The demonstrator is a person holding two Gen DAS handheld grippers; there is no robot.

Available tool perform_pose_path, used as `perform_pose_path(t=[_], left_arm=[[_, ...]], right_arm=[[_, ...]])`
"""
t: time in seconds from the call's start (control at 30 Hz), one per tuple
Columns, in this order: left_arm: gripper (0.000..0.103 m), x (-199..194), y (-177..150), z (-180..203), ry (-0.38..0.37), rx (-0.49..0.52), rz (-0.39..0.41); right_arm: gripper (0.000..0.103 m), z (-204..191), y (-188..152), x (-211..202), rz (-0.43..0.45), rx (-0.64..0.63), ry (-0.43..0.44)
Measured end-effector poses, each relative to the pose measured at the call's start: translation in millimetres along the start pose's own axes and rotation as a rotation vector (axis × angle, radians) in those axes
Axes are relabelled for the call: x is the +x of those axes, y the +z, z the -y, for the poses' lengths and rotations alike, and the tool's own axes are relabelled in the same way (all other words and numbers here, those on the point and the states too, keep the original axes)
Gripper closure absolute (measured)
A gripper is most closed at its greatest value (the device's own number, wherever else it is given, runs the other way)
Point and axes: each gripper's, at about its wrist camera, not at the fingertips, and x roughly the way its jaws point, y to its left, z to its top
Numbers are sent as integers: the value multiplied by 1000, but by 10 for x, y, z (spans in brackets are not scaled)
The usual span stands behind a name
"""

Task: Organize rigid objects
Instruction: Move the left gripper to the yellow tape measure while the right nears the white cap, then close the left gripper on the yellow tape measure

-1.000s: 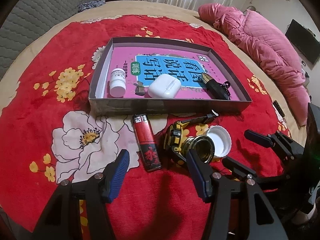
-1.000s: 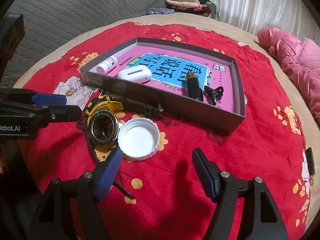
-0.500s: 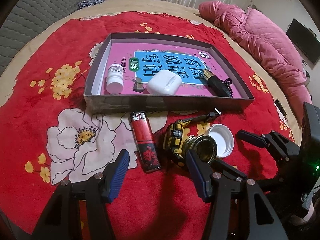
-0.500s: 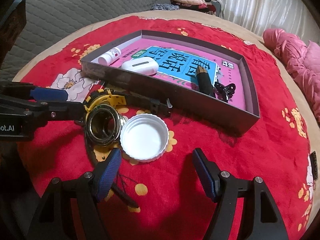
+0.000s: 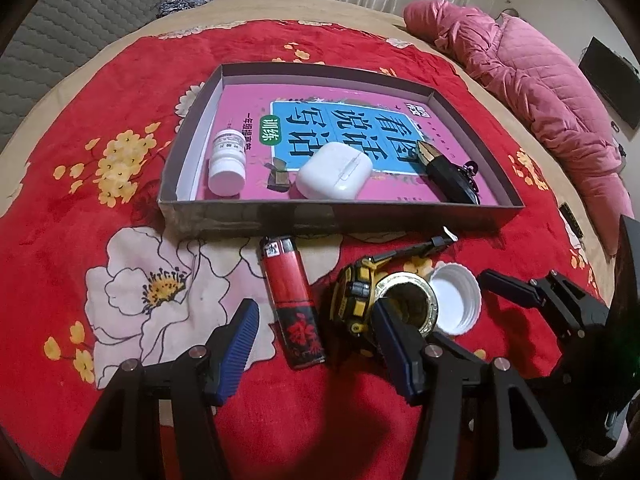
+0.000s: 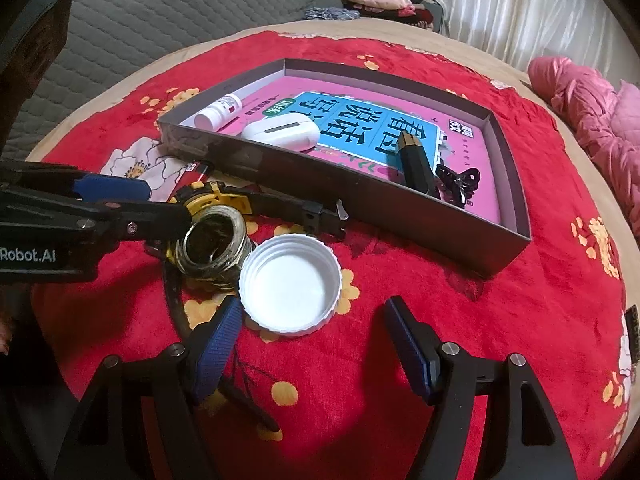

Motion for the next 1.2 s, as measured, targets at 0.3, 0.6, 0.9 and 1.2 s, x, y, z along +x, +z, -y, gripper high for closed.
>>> perform_pose_path(t=[0.3, 0.6, 0.9, 1.2], left_arm=[[44, -3, 8, -47, -7, -8, -7], [44, -5, -11, -134, -28, -26, -18], [40, 7, -10, -142, -18, -13, -22], [39, 15, -4, -77, 39, 46, -22]], right_arm=[[28, 5, 12, 20, 1, 1, 3], [28, 13, 31, 28, 4, 7, 8], [28, 11, 33, 31, 5, 4, 7], [28, 7, 35, 36, 6, 2, 7]])
